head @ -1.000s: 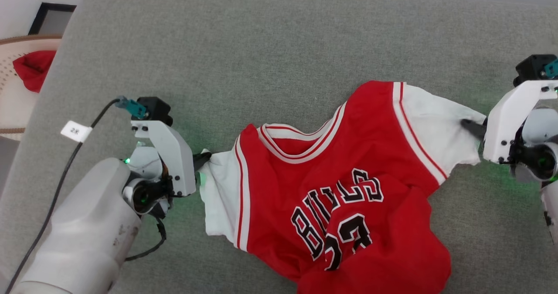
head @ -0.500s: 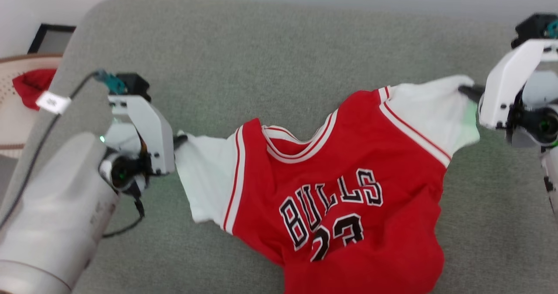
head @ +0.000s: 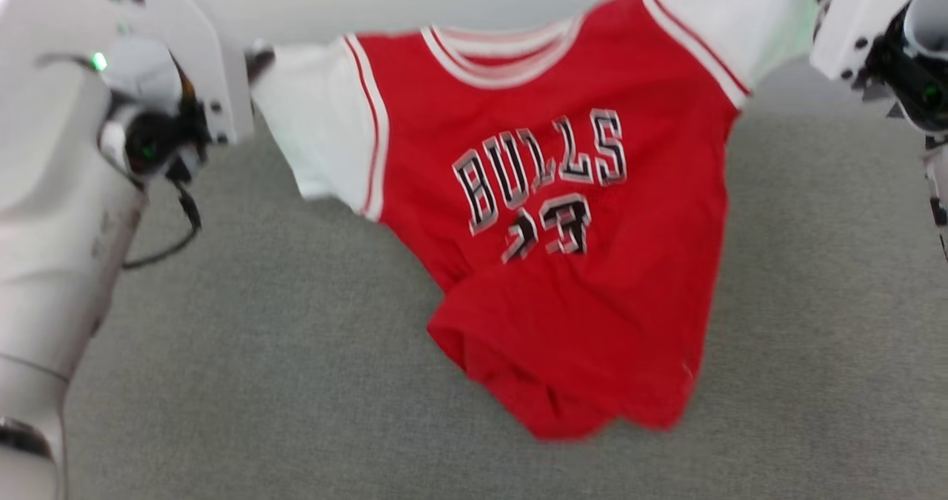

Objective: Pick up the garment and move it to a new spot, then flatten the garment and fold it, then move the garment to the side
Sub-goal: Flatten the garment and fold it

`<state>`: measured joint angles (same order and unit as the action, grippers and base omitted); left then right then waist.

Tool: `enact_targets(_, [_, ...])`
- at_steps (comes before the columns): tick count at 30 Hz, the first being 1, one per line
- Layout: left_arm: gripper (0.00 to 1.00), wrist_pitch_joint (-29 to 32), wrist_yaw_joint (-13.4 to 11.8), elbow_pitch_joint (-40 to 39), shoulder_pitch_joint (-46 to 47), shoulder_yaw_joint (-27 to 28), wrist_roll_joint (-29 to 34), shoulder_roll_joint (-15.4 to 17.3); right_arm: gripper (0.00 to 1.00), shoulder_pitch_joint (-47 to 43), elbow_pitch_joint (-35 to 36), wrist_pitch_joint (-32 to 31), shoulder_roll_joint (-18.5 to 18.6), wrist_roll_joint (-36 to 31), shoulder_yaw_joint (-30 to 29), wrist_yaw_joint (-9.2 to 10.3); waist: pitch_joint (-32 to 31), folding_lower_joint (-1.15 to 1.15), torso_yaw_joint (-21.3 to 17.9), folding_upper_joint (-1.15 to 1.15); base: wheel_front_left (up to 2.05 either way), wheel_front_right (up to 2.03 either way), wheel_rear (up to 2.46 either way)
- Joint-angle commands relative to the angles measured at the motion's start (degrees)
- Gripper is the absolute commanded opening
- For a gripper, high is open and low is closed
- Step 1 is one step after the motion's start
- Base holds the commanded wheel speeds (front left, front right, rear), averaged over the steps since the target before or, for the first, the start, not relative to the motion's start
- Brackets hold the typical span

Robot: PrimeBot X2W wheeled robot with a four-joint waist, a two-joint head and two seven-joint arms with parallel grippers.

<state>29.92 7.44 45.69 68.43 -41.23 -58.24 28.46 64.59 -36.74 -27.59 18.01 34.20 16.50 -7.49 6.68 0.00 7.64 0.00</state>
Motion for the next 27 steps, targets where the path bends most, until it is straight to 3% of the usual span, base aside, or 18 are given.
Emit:
enact_targets(1, [0.00, -0.77, -0.38, 0.38, 1.54, 0.30, 0.65, 0.07, 0.00, 1.27, -0.24, 1.67, -0.16, -0.42, 0.82, 0.00, -2.21, 0.00, -1.45, 0.00, 0.00, 0.00, 0.00])
enact_targets(15, [0.00, -12.78, -0.62, 6.32, 16.29, 1.74, 5.55, -1.93, 0.00, 14.30, -8.49, 23.36, 1.07, -3.51, 6.08, 0.00, -5.02, 0.00, -3.40, 0.00, 0.00, 0.00, 0.00])
enact_targets(27, [0.00, -19.29, -0.20, 11.55, 24.00, 2.47, 6.33, -3.55, 0.00, 21.48, -16.74, 30.98, 0.47, -4.12, 8.01, 0.00, -1.70, 0.00, -4.59, 0.00, 0.00, 0.00, 0.00])
